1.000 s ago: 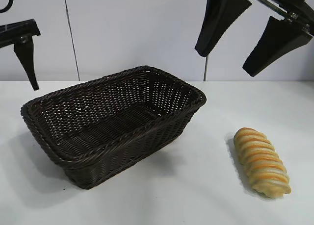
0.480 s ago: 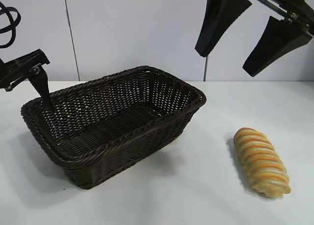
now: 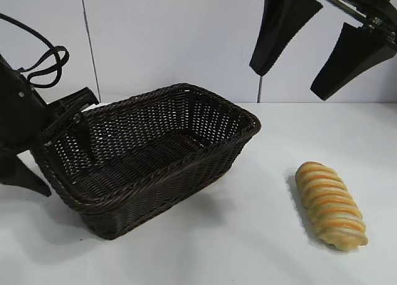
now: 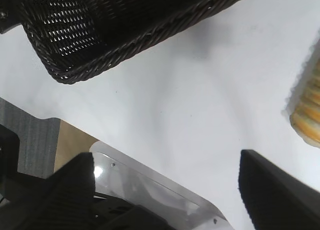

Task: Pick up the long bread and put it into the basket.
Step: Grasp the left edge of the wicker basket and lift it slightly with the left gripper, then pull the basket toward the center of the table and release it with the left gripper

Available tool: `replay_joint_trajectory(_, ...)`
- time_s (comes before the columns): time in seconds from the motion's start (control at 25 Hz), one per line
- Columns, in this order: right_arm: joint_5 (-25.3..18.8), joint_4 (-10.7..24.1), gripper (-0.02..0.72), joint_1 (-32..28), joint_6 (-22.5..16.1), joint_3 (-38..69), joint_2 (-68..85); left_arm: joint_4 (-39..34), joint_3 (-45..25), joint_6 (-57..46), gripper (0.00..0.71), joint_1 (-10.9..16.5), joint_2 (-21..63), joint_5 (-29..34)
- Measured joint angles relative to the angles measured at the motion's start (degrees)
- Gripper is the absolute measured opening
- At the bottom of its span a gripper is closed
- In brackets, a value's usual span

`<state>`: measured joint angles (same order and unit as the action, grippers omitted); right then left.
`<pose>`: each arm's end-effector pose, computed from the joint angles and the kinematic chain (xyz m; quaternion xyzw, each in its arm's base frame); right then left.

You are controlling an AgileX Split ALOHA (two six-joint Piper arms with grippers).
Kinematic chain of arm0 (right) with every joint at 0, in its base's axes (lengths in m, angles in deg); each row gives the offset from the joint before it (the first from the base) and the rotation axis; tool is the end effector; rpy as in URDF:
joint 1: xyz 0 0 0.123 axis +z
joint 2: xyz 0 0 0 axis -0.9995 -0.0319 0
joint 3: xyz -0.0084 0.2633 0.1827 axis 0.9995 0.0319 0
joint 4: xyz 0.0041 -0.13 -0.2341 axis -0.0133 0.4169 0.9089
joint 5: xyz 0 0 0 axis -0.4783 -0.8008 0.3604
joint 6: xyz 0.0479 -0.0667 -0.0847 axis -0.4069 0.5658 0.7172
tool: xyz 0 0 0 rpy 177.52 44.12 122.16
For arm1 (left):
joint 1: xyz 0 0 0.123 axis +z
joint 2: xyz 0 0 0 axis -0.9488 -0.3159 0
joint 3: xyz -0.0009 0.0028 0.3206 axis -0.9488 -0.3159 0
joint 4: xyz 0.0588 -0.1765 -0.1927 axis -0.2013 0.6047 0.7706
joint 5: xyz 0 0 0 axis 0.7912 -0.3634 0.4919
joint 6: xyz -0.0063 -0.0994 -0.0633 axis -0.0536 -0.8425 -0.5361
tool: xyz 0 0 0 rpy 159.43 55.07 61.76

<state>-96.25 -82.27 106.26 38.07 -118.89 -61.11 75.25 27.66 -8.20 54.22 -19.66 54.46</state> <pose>0.2981 0.1419 0.3205 -0.1434 0.9651 0.2011 0.0869 0.3314 -0.1296 0.1524 -0.2724 0.9412 -0.1825 0.0811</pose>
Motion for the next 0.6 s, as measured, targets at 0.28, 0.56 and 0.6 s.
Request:
replay_joint_trajectory(0.28,-0.07,0.16,0.544,0.0,0.0,0.0,0.0,-1.82,0.0,0.06,0.097,0.25,1.25,3.25)
replay_joint_trajectory(0.56,-0.07,0.21,0.544,0.0,0.0,0.0,0.0,-6.11,10.66,5.56,0.097,5.72,6.35,20.62)
replay_joint_trajectory(0.6,-0.07,0.21,0.544,0.0,0.0,0.0,0.0,-6.19,13.2,7.38,0.097,6.61,6.54,23.04)
